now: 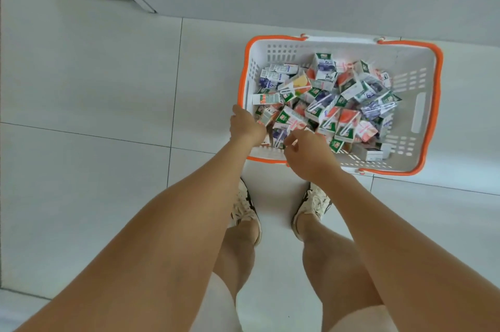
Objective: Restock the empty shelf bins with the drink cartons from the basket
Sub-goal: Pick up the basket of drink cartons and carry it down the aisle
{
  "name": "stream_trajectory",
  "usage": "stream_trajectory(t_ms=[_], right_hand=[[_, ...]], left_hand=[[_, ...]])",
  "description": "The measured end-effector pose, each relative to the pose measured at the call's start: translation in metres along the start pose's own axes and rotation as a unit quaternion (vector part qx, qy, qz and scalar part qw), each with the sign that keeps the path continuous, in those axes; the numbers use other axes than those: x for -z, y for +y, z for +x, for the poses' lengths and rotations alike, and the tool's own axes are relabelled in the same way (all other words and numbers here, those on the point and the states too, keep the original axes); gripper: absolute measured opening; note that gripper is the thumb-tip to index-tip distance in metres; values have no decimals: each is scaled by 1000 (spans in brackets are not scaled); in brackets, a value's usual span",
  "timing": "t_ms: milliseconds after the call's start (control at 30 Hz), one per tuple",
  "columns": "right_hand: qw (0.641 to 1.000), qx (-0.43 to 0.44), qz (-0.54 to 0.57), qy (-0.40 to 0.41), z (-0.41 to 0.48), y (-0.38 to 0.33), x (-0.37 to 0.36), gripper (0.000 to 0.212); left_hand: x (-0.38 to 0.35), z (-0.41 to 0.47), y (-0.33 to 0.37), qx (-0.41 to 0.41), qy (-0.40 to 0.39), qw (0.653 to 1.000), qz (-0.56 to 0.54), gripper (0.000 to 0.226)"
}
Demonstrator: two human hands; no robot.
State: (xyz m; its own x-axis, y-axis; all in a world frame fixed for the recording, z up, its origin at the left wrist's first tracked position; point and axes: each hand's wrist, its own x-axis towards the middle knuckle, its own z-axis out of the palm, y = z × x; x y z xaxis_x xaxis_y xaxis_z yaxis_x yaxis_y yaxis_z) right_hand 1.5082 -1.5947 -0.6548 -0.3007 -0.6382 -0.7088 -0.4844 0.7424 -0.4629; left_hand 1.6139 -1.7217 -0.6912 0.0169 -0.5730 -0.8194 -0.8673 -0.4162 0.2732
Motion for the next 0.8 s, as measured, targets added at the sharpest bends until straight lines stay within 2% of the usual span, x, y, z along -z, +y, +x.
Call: stream_trajectory(t_ms=[100, 200, 233, 267, 367, 433, 533, 600, 700, 800], right_hand=[[1000, -4, 19, 17, 6, 5, -6, 21], [998, -21, 45, 26, 3, 7, -7, 20], [998, -24, 54, 26, 0, 8, -4, 21], [998, -24, 58, 22, -5, 9, 0, 22], [999, -24, 28, 7, -18, 29, 18, 18], [998, -53, 0, 35, -24, 59, 32, 18], [975, -148, 23, 164, -28, 118, 54, 30], [948, -231, 42, 215, -26, 161, 62, 45], [932, -276, 132, 193, -17, 204, 65, 80], [911, -278, 238, 190, -8, 217, 64, 96]], left_hand=[[-4, -6, -9, -43, 71, 996, -3, 84], [-10, -29, -4, -150, 173, 972, -60, 42], [-11, -41, 3, -178, 160, 965, -104, 26], [-12, -52, 13, -193, 114, 964, -145, 15], [-27, -80, 51, -191, -115, 952, -210, 16], [-46, -90, 74, -172, -203, 944, -198, 22], [-82, -98, 91, -157, -219, 946, -180, 21], [-107, -96, 94, -148, -205, 951, -176, 23], [-135, -89, 93, -125, -192, 954, -192, 26], [-147, -86, 94, -112, -176, 957, -204, 25]])
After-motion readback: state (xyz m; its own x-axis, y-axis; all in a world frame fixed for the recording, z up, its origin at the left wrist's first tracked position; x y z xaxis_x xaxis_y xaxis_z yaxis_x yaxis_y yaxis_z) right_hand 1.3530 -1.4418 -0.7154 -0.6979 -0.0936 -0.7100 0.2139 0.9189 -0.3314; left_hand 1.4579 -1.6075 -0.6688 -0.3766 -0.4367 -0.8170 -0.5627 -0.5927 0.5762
